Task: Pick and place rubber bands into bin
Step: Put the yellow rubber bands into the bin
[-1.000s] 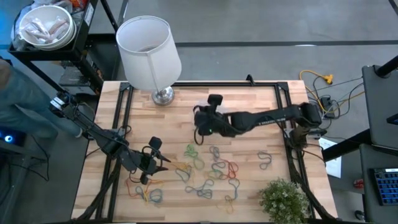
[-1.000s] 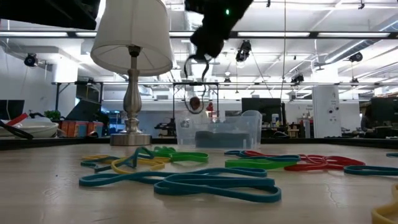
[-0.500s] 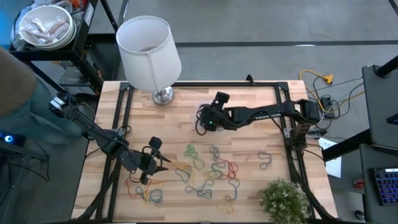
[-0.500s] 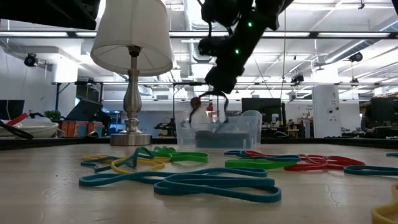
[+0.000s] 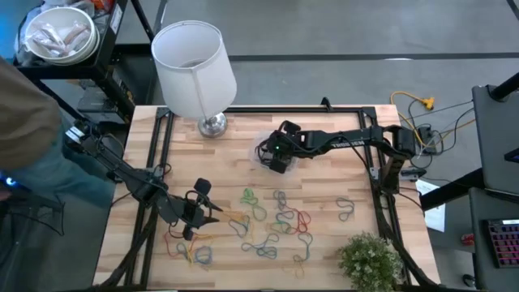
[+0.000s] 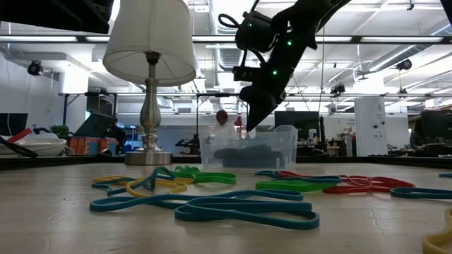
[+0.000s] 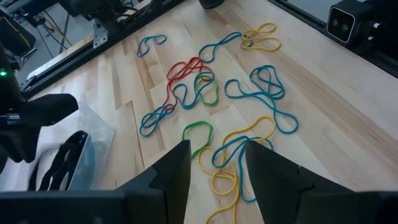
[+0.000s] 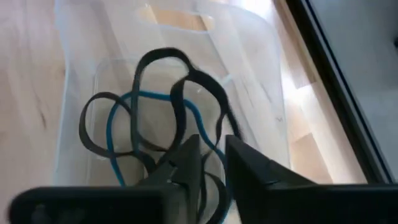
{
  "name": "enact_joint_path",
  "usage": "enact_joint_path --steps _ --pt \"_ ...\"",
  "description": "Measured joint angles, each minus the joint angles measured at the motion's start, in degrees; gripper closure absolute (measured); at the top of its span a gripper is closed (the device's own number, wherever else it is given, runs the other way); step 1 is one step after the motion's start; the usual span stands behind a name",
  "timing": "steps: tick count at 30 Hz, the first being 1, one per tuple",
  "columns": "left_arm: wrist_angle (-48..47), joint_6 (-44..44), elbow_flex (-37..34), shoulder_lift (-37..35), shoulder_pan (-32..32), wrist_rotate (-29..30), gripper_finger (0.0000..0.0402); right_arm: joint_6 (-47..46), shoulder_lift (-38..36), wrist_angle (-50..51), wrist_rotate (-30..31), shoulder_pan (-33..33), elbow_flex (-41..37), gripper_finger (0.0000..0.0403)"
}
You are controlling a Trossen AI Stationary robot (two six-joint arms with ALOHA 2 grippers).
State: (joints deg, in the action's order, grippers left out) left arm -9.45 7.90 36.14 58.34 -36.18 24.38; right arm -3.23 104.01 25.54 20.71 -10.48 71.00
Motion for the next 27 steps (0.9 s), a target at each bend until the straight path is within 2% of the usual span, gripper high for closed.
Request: enact_joint_path --steps 7,11,14,16,23,27 --pt "-0.01 -0.41 -0.04 -0.01 0.02 0.0 0.0262 0.18 -2.14 1.82 -0.66 0.2 0.0 0.0241" --pt "-0.25 -3.09 -1.03 0.98 0.04 0.0 0.0262 1.69 -5.84 3.19 -7.53 1.78 -0.02 0.022" --pt "-0.61 -3.61 -2.02 3.04 0.07 -0.02 0.0262 3.18 -9.21 4.02 -12.64 4.63 -0.37 0.0216" --pt "-0.57 -5.69 -2.39 4.58 0.07 -0.04 0.0262 4.07 -11.52 4.32 -13.82 7.34 -0.85 0.0217" --pt "1.9 -7.39 -2.13 11.48 0.34 -0.42 0.0262 2.75 -18.92 3.8 -13.64 19.27 -4.35 0.0228" --pt "3.49 -6.12 -1.16 15.45 0.59 -0.26 0.0262 -0.94 -22.02 0.52 -9.92 26.27 -8.49 0.0234"
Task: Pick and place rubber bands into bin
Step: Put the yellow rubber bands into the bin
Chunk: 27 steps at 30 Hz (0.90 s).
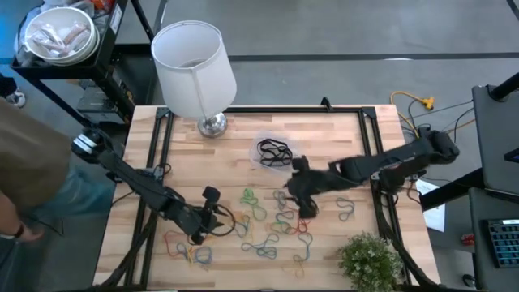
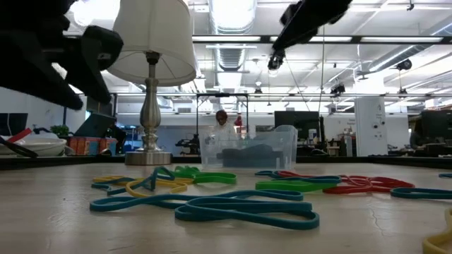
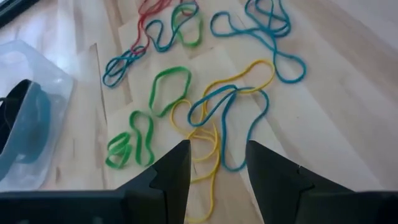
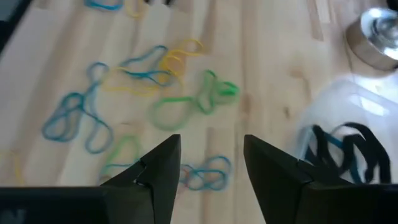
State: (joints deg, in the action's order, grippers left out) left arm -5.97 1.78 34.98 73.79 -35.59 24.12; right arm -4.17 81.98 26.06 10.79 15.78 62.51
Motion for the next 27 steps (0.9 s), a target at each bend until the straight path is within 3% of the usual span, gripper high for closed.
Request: enact_joint_path --steps 3,9,16,27 --pt "-4.21 -2.29 1.26 1.9 -0.02 -1.02 0.0262 -1.33 -1.43 -2.33 3.53 5.11 -3.53 0.0238" --pt "-17.64 -16.29 4.59 2.24 -0.13 -4.56 0.0262 -3.69 -2.14 -8.43 7.37 12.38 -8.65 0.0247" --pt "-17.46 -23.98 4.4 3.45 -0.28 -14.69 0.0263 -3.5 -2.13 -13.32 7.45 15.52 -10.65 0.0257" --pt "-17.41 -31.33 4.67 11.48 -1.66 -19.3 0.0263 -3.38 -2.0 -13.72 7.43 15.94 -10.02 0.0264"
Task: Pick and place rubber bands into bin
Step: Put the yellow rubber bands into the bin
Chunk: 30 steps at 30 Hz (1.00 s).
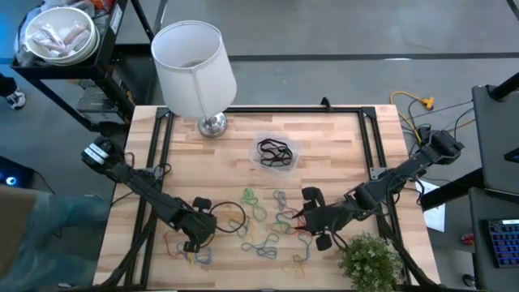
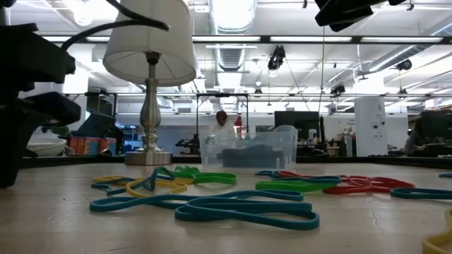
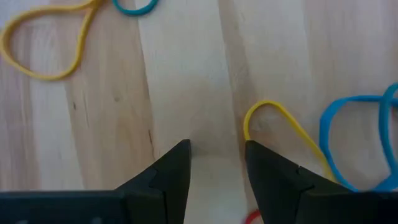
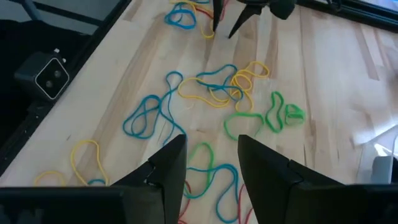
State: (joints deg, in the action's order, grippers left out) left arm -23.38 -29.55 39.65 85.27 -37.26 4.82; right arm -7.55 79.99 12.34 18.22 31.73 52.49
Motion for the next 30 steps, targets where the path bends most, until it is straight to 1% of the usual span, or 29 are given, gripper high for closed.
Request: enact_joint_path --steps 8,13,19,23,30 --pt "-0.13 -4.15 0.36 0.35 -0.2 -1.53 0.0263 0.22 0.0 -0.72 -0.04 0.02 0.07 0.0269" --pt "-0.34 -3.95 0.96 -0.87 -0.44 -4.38 0.0263 0.2 0.0 -0.7 -0.06 0.02 0.07 0.0266" --pt "-0.45 -4.28 1.01 -1.74 -0.39 -4.39 0.0263 0.2 0.0 -0.7 -0.09 0.02 0.02 0.0271" --pt "-0.37 -4.95 0.94 0.01 -0.49 -4.94 0.0263 0.16 0.0 -0.74 -0.11 0.02 -0.02 0.0275" --pt "-0.94 -8.73 1.12 3.43 -1.04 -5.74 0.0263 0.0 0.02 -0.84 -0.11 0.02 -0.17 0.0275"
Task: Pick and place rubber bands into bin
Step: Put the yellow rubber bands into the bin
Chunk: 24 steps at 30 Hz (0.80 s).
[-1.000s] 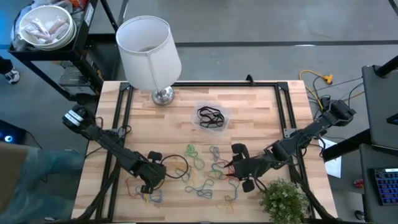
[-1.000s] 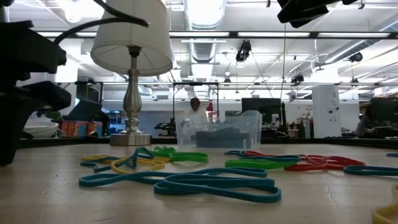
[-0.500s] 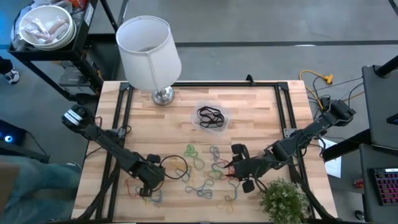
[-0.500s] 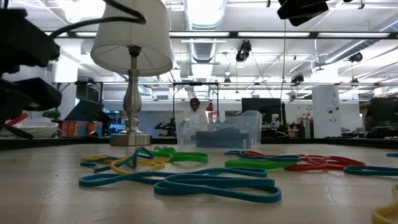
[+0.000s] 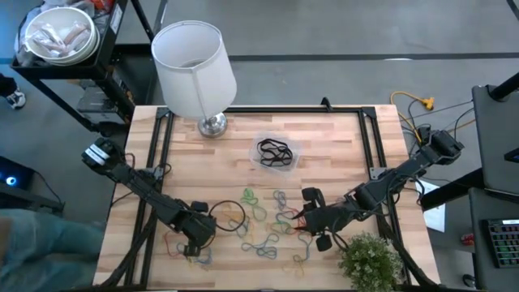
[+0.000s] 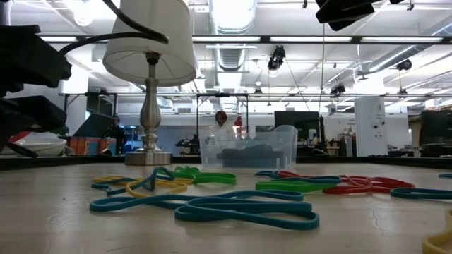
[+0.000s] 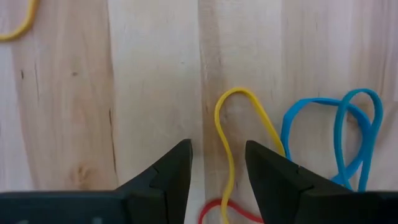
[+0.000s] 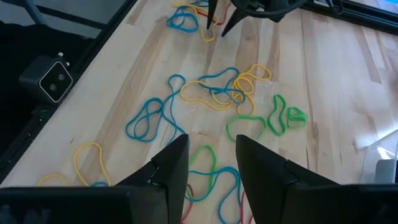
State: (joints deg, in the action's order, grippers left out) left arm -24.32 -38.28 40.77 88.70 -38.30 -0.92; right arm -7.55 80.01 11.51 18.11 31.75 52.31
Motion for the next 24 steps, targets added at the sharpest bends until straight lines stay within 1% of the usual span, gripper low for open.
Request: enact_joint_path --steps 4,12,16,20,24 --pt "-0.31 -1.93 -0.02 0.87 -0.43 -0.07 0.0276 0.0 0.0 -0.11 -0.02 0.0 -0.04 0.0275" --pt "-2.9 -6.33 1.13 2.36 -3.26 0.34 0.0338 -1.37 0.0 -0.12 -0.04 0.0 -0.16 0.0275" --pt "-4.87 -6.43 2.16 3.31 -4.75 0.1 0.0362 -1.51 0.0 -0.11 -0.04 0.0 -0.37 0.0275" --pt "-7.68 -6.43 2.71 3.81 -4.96 0.51 0.0391 -1.51 0.02 -0.11 -0.04 0.0 -0.39 0.0275" --pt "-10.75 -5.42 2.6 3.81 -5.15 2.33 0.04 -1.51 0.02 -0.13 -0.04 0.0 -0.39 0.0275"
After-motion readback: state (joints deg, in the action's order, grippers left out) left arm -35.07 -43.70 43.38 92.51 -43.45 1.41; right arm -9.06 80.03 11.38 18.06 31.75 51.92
